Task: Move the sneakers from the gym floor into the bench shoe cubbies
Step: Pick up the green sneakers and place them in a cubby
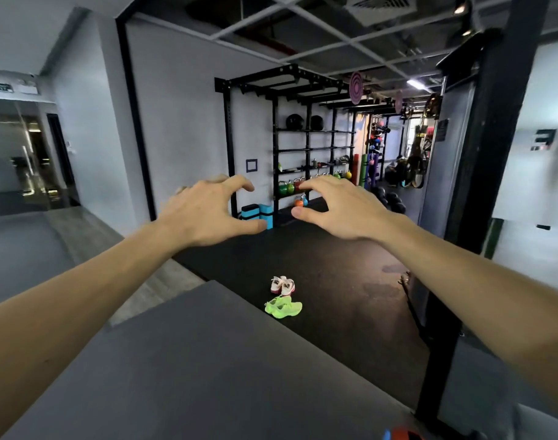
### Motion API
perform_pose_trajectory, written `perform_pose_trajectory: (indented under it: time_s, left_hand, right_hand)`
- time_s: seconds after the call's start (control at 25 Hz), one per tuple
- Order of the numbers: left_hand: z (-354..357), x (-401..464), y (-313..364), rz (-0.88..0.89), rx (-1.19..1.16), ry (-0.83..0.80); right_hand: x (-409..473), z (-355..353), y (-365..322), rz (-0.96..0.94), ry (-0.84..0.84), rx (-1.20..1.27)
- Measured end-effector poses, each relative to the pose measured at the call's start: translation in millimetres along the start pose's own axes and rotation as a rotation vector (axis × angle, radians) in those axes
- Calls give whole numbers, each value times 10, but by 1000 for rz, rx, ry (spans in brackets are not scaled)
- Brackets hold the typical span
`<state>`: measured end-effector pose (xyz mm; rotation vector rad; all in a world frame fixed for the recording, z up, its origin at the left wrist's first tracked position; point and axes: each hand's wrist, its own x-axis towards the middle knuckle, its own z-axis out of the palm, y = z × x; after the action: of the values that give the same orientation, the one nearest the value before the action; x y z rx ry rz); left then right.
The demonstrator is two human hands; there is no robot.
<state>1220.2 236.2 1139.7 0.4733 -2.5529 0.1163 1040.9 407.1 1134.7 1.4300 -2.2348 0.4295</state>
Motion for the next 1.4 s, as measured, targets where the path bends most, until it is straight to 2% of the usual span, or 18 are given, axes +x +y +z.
perform_pose_trajectory:
  time_s: [0.28, 0.68, 1.12, 1.4]
  left_hand:
    - [879, 1544, -958, 70, -40, 12]
    - [2279, 3857, -2013, 58, -140, 28]
    - [4169, 6433, -3477, 144, -148, -55]
    - [5059, 8058, -3923, 235, -207, -44]
  right_hand:
    - [1463, 827, 509, 62, -15, -51]
    - [3856, 2087, 1755, 66, 25, -48]
    - [6175, 4039, 2882, 183, -81, -77]
    - [7359, 4769, 3679, 281, -63, -63]
